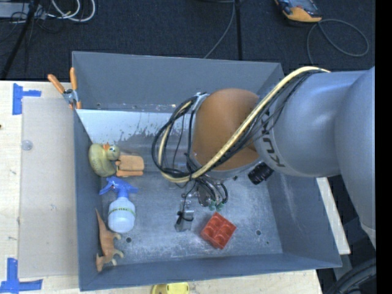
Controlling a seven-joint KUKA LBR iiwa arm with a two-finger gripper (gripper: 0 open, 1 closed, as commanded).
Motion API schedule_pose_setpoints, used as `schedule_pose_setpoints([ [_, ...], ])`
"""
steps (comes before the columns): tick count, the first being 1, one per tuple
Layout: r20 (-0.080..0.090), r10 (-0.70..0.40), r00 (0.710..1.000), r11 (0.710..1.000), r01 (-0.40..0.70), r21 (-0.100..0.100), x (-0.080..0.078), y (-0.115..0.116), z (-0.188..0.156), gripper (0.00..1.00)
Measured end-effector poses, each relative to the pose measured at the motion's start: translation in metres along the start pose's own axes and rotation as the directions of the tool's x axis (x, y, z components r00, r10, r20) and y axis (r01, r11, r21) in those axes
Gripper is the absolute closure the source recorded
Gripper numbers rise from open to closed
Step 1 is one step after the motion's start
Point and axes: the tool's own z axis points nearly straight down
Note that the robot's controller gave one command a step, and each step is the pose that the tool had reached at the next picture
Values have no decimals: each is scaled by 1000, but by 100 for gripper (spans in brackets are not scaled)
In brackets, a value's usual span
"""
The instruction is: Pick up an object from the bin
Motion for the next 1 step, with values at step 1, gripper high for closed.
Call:
schedule_pose_setpoints([
  [1,6,3,1000,1000,-3,-1,-1,-1,-4,0],
])
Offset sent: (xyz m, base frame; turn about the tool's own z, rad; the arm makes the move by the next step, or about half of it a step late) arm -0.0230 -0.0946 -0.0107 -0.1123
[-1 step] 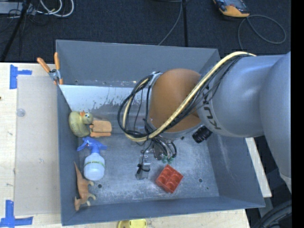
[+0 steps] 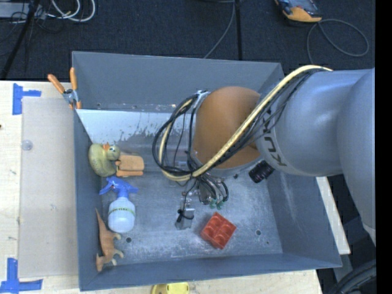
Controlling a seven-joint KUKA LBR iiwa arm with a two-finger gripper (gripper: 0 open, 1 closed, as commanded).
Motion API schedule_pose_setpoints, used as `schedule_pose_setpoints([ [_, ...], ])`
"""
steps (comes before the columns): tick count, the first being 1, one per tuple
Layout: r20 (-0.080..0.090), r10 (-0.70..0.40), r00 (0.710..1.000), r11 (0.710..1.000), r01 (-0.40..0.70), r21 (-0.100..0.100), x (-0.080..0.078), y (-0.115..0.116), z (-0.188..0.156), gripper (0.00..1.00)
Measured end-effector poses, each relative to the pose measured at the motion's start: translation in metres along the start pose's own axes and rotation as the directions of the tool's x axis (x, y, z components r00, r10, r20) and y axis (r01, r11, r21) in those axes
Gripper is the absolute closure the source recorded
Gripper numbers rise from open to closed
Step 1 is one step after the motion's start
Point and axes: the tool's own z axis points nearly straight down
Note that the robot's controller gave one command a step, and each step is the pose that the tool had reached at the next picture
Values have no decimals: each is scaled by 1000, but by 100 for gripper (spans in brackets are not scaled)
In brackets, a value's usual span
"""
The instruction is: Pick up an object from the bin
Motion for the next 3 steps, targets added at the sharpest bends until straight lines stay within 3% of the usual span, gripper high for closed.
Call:
schedule_pose_setpoints([
  [1,-1,-52,999,999,52,-3,9,-30,5,0],
  [2,3,-35,999,999,35,3,16,-62,37,0],
  [3,-11,-57,998,998,57,-1,53,-67,48,0],
])
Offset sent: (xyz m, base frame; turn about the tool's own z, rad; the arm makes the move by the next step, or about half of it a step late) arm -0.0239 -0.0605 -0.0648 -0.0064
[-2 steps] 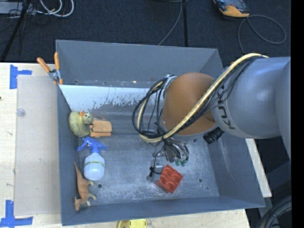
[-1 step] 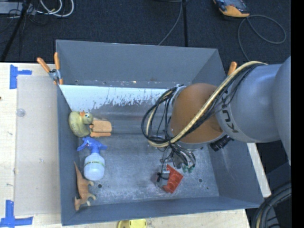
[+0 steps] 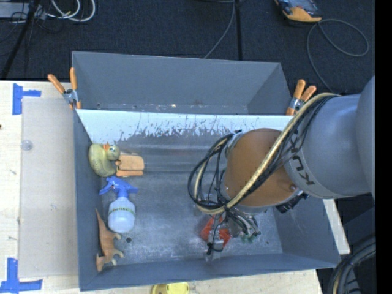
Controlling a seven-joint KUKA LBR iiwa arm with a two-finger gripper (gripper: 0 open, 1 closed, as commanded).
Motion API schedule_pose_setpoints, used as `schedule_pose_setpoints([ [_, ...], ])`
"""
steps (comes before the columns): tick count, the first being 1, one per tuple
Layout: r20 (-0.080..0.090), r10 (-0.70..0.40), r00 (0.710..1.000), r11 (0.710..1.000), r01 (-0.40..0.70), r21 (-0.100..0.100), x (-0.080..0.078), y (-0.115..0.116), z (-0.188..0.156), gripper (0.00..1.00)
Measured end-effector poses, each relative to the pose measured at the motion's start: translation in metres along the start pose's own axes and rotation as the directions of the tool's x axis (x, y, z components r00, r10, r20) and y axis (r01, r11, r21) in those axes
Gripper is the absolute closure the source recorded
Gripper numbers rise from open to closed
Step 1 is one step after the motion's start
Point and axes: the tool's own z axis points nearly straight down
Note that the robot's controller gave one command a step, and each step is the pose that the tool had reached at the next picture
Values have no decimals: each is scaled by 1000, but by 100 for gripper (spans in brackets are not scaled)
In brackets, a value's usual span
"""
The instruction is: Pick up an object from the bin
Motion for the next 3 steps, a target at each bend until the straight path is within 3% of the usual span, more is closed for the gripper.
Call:
schedule_pose_setpoints([
  [1,11,-10,1000,1000,10,5,-19,-81,12,100],
  [2,11,-9,1000,1000,9,5,-19,-81,12,100],
  [3,8,-42,999,999,42,4,-15,-68,-188,100],
])
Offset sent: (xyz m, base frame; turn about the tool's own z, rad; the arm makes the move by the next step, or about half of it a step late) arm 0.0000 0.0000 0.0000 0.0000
